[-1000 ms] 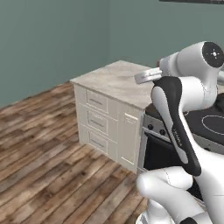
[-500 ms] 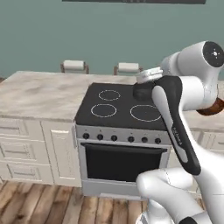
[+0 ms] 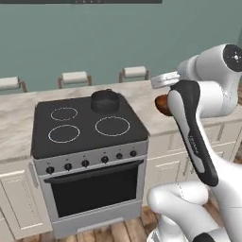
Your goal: Open the cabinet and move the ladle to the pot. Then close the cabinet.
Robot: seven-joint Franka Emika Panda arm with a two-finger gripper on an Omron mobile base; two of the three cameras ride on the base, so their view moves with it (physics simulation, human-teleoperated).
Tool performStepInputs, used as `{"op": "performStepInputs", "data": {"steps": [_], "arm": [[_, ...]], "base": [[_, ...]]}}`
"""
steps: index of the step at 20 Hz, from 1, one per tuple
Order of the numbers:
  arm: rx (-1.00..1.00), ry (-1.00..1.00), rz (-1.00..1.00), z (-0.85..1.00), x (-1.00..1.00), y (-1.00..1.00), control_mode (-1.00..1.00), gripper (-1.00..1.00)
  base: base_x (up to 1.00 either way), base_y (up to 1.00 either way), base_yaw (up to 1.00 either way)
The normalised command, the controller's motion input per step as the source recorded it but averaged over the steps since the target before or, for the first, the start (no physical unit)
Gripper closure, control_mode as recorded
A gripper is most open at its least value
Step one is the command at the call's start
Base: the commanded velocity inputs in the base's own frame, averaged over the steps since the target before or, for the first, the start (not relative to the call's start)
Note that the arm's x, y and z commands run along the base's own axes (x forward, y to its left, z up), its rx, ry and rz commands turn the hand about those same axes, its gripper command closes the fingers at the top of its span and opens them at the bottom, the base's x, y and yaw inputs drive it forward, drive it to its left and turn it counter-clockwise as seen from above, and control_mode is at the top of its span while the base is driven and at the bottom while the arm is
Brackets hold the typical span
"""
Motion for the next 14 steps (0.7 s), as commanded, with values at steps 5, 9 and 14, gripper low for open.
{"op": "performStepInputs", "data": {"steps": [5, 9, 14], "arm": [[0.00, 0.00, 0.00, 0.00, 0.00, 0.00, 1.00, 1.00], [0.00, 0.00, 0.00, 0.00, 0.00, 0.00, 1.00, 1.00], [0.00, 0.00, 0.00, 0.00, 0.00, 0.00, 1.00, 1.00]], "base": [[0.49, 0.71, -0.04], [0.84, 0.22, 0.00], [1.00, -0.05, 0.03]]}}
